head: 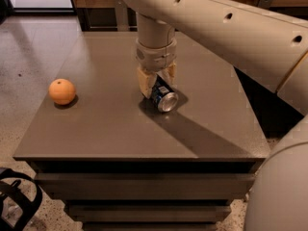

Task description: Place pepsi can upright

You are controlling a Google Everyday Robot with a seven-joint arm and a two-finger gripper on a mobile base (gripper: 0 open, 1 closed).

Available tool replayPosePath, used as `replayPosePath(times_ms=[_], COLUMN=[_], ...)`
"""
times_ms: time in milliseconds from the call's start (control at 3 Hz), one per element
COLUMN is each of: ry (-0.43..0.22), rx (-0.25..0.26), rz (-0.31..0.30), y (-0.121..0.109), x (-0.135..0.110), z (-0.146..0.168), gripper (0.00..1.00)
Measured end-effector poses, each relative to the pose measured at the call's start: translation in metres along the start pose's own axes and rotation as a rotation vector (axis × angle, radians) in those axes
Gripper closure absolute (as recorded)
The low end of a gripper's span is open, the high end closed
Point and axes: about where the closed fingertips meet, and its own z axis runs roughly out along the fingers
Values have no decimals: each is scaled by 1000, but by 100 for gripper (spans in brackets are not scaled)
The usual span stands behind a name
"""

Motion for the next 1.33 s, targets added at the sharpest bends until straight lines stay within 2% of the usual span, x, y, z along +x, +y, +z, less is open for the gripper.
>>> replayPosePath(times_ms=[333, 667, 1000, 1333], ry=[-9, -16, -22, -94], rx=[-1, -3, -3, 17], rz=[-1, -2, -8, -36], y=[1, 1, 1, -6], x=[-3, -5, -6, 7], z=[1, 2, 2, -22], gripper=[88, 100, 100, 100])
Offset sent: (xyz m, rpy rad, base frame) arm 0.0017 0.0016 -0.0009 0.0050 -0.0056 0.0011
